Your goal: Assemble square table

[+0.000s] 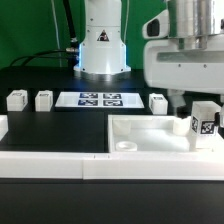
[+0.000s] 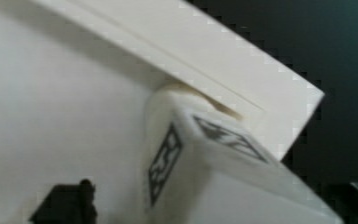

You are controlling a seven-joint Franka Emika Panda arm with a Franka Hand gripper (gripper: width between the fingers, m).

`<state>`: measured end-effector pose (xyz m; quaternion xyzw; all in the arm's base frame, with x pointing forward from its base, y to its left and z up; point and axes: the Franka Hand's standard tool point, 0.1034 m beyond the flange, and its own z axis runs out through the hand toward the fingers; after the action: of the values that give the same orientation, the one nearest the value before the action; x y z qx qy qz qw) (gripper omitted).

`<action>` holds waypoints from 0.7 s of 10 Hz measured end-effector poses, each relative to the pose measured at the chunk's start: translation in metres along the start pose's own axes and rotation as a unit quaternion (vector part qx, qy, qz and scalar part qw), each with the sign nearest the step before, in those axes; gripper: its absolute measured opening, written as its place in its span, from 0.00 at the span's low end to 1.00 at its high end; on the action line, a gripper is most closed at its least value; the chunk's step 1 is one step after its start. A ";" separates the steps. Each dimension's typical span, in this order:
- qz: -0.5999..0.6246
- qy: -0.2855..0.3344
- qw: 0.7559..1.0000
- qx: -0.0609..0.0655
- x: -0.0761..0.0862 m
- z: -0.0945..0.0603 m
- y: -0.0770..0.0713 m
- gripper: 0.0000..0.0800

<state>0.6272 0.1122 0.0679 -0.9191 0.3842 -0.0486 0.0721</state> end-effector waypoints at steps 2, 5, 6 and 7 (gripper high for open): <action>-0.098 -0.003 0.995 0.001 -0.005 0.002 -0.002 0.81; -0.254 -0.008 0.967 -0.006 -0.002 -0.001 -0.003 0.81; -0.370 -0.016 0.929 -0.009 0.006 -0.009 -0.013 0.81; -0.450 -0.022 0.893 -0.012 0.005 -0.005 -0.014 0.81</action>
Offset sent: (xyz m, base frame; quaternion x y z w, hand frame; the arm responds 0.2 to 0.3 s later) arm 0.0000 0.0000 0.0000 0.0000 0.0000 -0.1296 0.9916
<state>0.6399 0.1176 0.0749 -0.9953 -0.0712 -0.0514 0.0397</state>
